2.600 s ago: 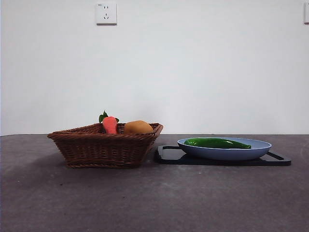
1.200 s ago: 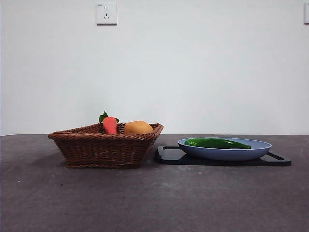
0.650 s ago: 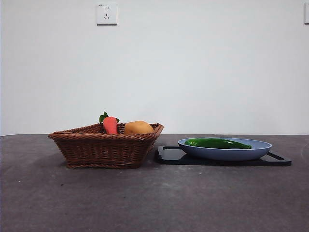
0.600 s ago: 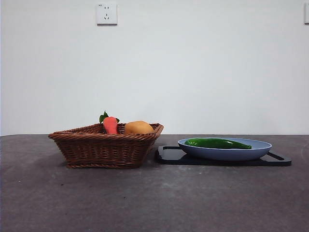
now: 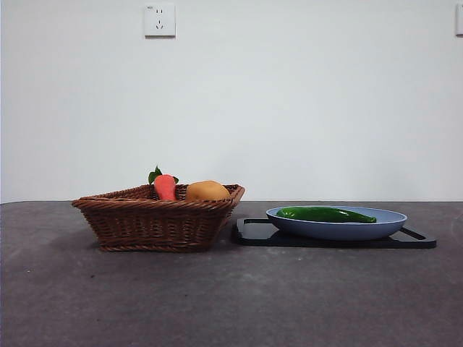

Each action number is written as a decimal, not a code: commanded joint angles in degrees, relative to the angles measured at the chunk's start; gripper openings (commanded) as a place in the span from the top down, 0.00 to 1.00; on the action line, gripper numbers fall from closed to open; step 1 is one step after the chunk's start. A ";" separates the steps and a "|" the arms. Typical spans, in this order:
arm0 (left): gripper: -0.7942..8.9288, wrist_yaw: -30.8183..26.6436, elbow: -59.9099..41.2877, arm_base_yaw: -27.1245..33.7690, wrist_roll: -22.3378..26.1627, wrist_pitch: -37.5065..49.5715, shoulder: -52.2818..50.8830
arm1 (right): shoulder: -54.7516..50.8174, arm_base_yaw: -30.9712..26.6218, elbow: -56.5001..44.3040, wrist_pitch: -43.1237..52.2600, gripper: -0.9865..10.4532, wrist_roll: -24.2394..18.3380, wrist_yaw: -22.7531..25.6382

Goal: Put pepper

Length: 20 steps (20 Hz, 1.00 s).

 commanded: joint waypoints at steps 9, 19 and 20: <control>0.91 -4.39 -0.15 0.28 -0.63 -10.64 -1.88 | 0.50 0.04 1.01 0.35 0.90 0.37 0.13; 0.91 -4.39 -0.15 0.28 -0.63 -10.54 -1.88 | 0.50 0.04 1.01 0.35 0.90 0.37 0.11; 0.91 -4.39 -0.15 0.28 -0.63 -10.54 -1.88 | 0.50 0.04 1.01 0.35 0.90 0.37 0.11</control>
